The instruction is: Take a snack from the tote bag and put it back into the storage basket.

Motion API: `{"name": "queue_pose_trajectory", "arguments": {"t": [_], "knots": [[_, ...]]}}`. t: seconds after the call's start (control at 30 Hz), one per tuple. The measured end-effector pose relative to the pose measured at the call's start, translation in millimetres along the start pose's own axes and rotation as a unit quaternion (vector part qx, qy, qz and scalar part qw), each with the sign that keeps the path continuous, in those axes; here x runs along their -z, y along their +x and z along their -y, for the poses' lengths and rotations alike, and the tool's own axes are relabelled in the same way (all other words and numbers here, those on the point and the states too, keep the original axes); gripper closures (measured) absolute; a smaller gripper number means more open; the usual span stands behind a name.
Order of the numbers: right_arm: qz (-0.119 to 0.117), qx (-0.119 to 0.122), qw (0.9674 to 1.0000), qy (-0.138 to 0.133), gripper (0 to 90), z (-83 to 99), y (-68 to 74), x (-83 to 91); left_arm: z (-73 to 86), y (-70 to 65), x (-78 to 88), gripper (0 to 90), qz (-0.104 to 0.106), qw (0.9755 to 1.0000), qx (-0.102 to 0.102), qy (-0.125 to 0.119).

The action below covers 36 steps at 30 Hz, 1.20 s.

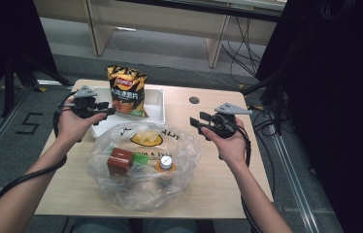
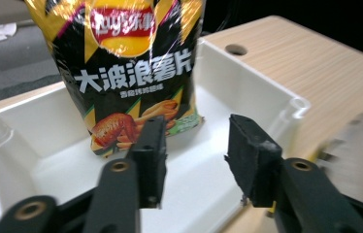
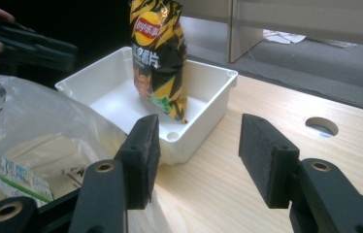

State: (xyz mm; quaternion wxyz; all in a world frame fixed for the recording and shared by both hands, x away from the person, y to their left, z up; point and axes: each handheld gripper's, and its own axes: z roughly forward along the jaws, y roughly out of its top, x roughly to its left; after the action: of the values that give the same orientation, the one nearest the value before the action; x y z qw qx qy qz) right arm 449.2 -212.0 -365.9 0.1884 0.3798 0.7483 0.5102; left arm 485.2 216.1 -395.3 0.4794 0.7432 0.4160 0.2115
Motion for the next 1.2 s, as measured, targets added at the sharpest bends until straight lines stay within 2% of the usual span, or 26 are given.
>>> {"name": "queue_pose_trajectory", "arguments": {"t": [0.1,0.13,0.17,0.2,0.3,0.33,0.4,0.43,0.47,0.5,0.53,0.57,0.63,0.67,0.7,0.73,0.77,0.8,0.83,0.87,0.93,0.97,1.07,1.13,1.2], "knots": [[0.001,-0.001,1.0000,-0.002,50.3,7.9,-1.0,4.0,1.7,-11.5,27.9,51.1,0.005,0.9998,0.003,-0.021],[0.001,-0.010,0.9999,0.008,50.3,9.1,-0.3,6.2,2.4,-14.8,34.6,50.3,0.006,0.9996,0.002,-0.027],[0.002,-0.002,1.0000,-0.001,50.3,11.6,-2.0,5.9,2.4,-14.8,34.6,49.6,0.006,0.9996,0.002,-0.027],[0.001,-0.007,1.0000,0.004,50.3,13.4,-2.1,7.6,5.7,-21.9,46.0,48.7,0.007,0.9994,0.003,-0.033],[-0.005,-0.004,1.0000,-0.004,50.5,15.4,-0.9,7.9,10.9,-29.0,55.5,47.1,0.009,0.9993,-0.004,-0.035],[-0.008,-0.013,0.9999,-0.002,50.7,15.0,1.9,8.7,18.1,-35.9,65.0,46.7,0.011,0.9992,-0.006,-0.039],[-0.008,-0.013,0.9999,0.000,51.0,13.6,3.1,10.6,21.5,-38.3,69.2,46.0,0.010,0.9991,-0.006,-0.041],[-0.015,0.002,0.9998,-0.009,52.6,12.0,4.1,10.8,27.6,-42.0,76.0,45.9,0.009,0.9990,-0.006,-0.044],[-0.015,0.002,0.9998,-0.009,52.6,12.0,4.1,10.8,27.6,-42.0,76.0,45.8,0.009,0.9990,-0.006,-0.044],[-0.019,-0.002,0.9998,-0.009,53.3,10.6,8.8,12.6,33.8,-45.8,83.3,45.8,0.009,0.9987,-0.004,-0.050],[-0.019,-0.002,0.9998,-0.009,53.3,10.6,8.8,12.6,33.8,-45.8,83.3,45.9,0.009,0.9987,-0.004,-0.050],[-0.023,0.010,0.9996,-0.009,53.7,9.2,10.1,13.6,36.4,-47.8,87.6,47.0,0.009,0.9986,-0.006,-0.051],[-0.023,0.017,0.9995,-0.011,53.9,8.6,10.2,13.3,36.9,-53.4,95.3,47.8,0.015,0.9984,-0.010,-0.053],[-0.023,0.006,0.9997,-0.006,54.0,8.5,12.3,14.1,36.0,-55.8,98.0,48.5,0.017,0.9981,-0.013,-0.057],[-0.023,0.006,0.9997,-0.006,54.0,8.5,12.3,14.1,36.0,-55.8,98.0,48.9,0.017,0.9981,-0.013,-0.057],[-0.025,0.016,0.9995,-0.008,54.1,8.6,11.0,13.6,34.5,-59.4,100.3,48.9,0.021,0.9980,-0.016,-0.058],[-0.022,0.005,0.9997,-0.014,54.1,9.8,12.8,13.2,33.2,-62.4,101.8,49.3,0.023,0.9978,-0.018,-0.060],[-0.022,0.004,0.9996,-0.015,54.2,10.4,12.3,13.2,31.0,-69.0,102.8,50.6,0.033,0.9971,-0.025,-0.063],[-0.028,-0.007,0.9996,-0.006,54.2,10.5,13.2,14.1,30.0,-72.6,102.6,51.5,0.038,0.9969,-0.029,-0.063],[-0.025,0.009,0.9996,-0.010,54.2,10.3,10.3,14.1,29.2,-75.8,102.3,52.7,0.043,0.9965,-0.033,-0.064],[-0.022,0.007,0.9997,-0.005,54.4,10.3,9.4,15.2,28.4,-77.8,101.9,55.5,0.046,0.9963,-0.035,-0.063],[-0.025,0.009,0.9996,-0.005,54.4,10.5,8.6,14.9,26.4,-81.0,99.2,56.8,0.055,0.9957,-0.042,-0.061],[-0.024,0.000,0.9997,-0.007,54.5,11.5,9.5,15.6,23.6,-82.3,95.6,60.2,0.056,0.9957,-0.047,-0.057],[-0.017,0.010,0.9998,-0.009,54.7,11.9,6.6,16.1,19.6,-83.0,90.9,65.6,0.057,0.9957,-0.051,-0.052],[-0.021,0.005,0.9997,-0.010,54.8,12.3,5.3,16.2,15.4,-83.7,83.9,71.2,0.065,0.9955,-0.054,-0.045]]}}
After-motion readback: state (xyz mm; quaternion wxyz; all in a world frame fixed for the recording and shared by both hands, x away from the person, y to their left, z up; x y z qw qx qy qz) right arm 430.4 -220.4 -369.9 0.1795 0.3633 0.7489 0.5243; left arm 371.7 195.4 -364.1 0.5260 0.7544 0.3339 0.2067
